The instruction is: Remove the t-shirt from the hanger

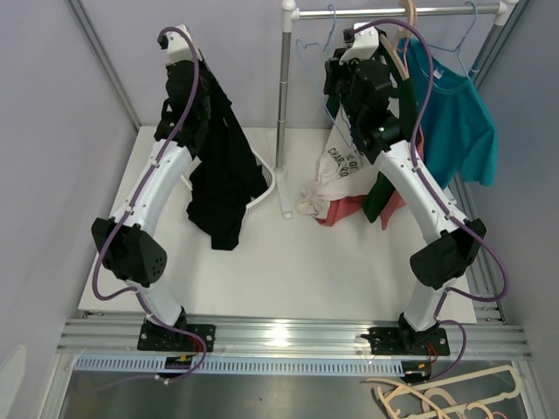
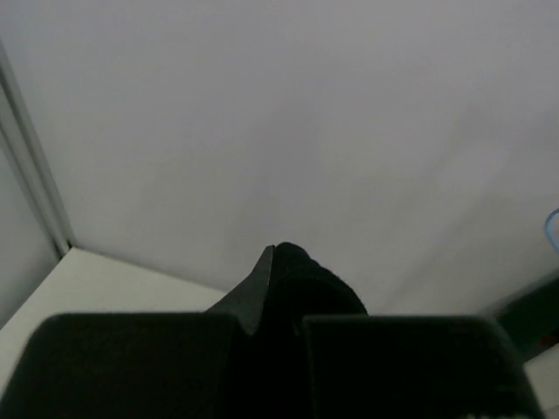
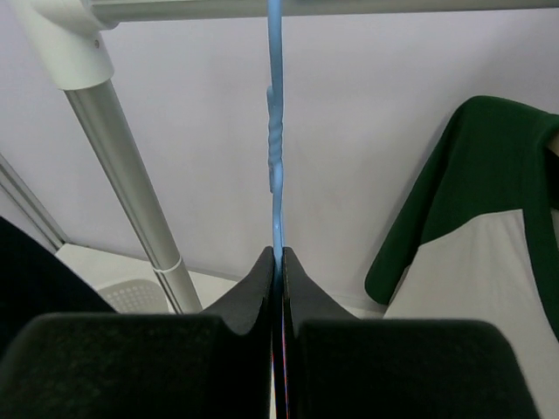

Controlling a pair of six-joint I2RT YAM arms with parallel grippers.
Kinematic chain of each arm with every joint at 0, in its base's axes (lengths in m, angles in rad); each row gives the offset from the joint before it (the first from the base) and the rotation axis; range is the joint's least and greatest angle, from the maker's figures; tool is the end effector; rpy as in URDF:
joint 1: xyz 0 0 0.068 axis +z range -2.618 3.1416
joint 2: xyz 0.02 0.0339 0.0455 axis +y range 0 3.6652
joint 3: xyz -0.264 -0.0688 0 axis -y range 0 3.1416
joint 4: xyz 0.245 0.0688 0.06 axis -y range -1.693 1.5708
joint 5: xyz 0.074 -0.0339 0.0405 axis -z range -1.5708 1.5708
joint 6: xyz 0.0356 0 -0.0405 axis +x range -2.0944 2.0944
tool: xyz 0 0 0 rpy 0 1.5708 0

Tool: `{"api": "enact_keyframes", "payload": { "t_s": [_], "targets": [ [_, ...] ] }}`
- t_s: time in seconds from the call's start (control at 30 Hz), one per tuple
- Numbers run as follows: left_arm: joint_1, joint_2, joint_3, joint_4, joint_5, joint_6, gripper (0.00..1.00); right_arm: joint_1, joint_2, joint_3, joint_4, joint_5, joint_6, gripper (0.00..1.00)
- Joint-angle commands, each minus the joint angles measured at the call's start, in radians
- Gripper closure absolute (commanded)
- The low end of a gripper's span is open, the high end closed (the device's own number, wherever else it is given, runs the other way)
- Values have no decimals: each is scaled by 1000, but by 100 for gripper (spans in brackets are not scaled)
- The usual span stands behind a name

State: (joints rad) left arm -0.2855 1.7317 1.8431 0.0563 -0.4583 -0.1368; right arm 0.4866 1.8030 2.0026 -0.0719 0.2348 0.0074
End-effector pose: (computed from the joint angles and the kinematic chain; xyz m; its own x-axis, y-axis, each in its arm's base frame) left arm 0.3916 -0.0985 0.4786 0.1813 -0.1807 -0.9667 -0.1426 0.9678 -0.2076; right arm 0.3722 0.1876 0.4916 0.1107 0.0667 -0.9916 -0.2516 0.9671 0.0370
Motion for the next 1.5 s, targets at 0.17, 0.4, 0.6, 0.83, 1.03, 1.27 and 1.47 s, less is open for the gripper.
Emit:
{"api": "enact_keyframes", "payload": {
  "t_s": [0.17, 0.4, 0.6, 0.83, 1.03, 1.27, 1.47],
  "targets": [
    [68, 60, 41, -384, -129, -296, 99, -2, -33, 1, 27, -68, 17, 100],
    [135, 184, 2, -636, -31, -475, 99, -2, -10, 41, -3, -78, 23, 100],
    [172, 236, -51, -624, 139, -485, 68, 4, -1, 64, -32, -137, 11, 94],
    [192, 255, -7, -636, 248, -463, 22, 3, -19, 64, -49, -121, 6, 75],
    [174, 186, 76, -665, 221, -405, 4, 1, -51, 77, -60, -46, -3, 58],
    [34, -20, 70, -523, 81, -190, 1, -32, -102, 140, -140, 0, -4, 52],
    [-180, -225, -122, -314, 46, -14, 0, -161, -59, 376, -420, -38, 35, 56]
  ]
}}
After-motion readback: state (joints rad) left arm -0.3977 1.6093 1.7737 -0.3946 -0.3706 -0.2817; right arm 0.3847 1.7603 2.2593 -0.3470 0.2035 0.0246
